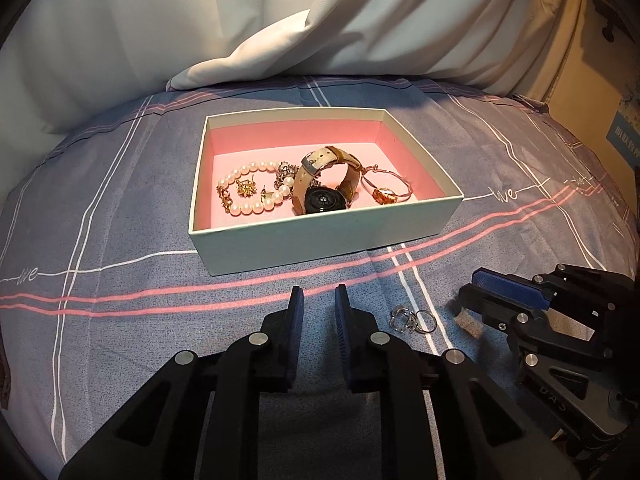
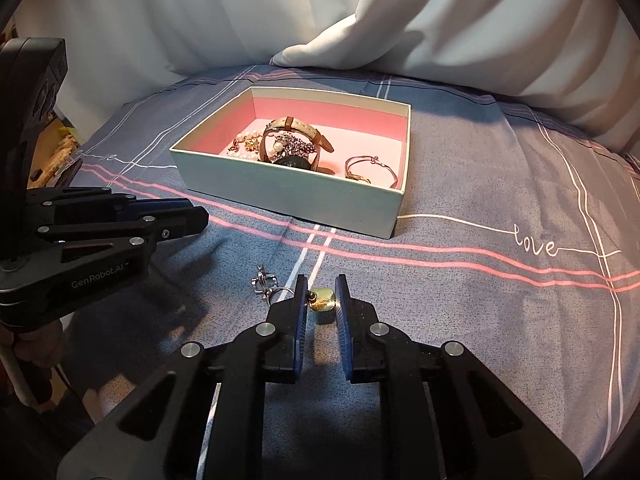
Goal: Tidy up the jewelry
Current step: 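Carry the gold cube earring into the box and open the right tool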
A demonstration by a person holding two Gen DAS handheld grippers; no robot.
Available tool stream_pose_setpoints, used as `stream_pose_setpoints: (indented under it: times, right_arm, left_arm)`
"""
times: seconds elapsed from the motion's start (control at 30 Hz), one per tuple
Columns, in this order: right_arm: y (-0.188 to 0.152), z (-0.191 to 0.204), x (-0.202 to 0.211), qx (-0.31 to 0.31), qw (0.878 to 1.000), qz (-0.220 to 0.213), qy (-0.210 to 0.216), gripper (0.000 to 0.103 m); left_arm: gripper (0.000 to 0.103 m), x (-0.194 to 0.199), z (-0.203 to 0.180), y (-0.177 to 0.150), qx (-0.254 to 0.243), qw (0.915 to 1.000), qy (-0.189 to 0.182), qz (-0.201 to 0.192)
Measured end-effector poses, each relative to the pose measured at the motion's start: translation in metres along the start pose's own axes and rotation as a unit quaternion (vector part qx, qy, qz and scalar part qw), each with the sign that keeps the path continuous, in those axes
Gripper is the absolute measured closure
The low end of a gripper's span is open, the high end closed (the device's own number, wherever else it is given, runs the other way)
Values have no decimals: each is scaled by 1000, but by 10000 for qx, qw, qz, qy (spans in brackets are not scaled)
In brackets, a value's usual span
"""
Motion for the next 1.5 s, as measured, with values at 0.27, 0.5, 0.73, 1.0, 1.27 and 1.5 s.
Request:
stream_pose_setpoints:
  times: [0.27, 0.5, 0.73, 1.0, 1.27, 1.5]
  right_arm:
    - [51, 7, 14, 254, 9987, -430, -36, 88]
    - [100, -2, 7, 224, 9979, -611, -55, 88]
    - [122, -13, -9, 149, 9984, -534, -135, 88]
    - [123, -14, -19, 148, 9988, -451, -126, 88]
    - [123, -18, -26, 95, 9992, -370, -113, 88]
    - [122, -15, -32, 136, 9993, -331, -98, 88]
  left_arm:
    - [87, 24, 7, 48, 62, 9989, 81, -459]
    - [87, 20, 20, 90, 274, 9980, 168, -553]
    - [87, 7, 27, 115, 368, 9975, 339, -498]
    - [87, -8, 28, 117, 410, 9980, 345, -335]
    - [87, -15, 28, 117, 416, 9982, 336, -262]
    - [87, -19, 29, 116, 420, 9983, 344, -218]
Point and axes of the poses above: each gripper's, at about its wrist camera, not at the fingertips, and x roughly against the way its jaws point, z to its left, y to its top, the point moved 9 cm from there along -x, roughly the way its jaws point, and after that the axes turned 5 degrees about z, right-handed, at the moved point
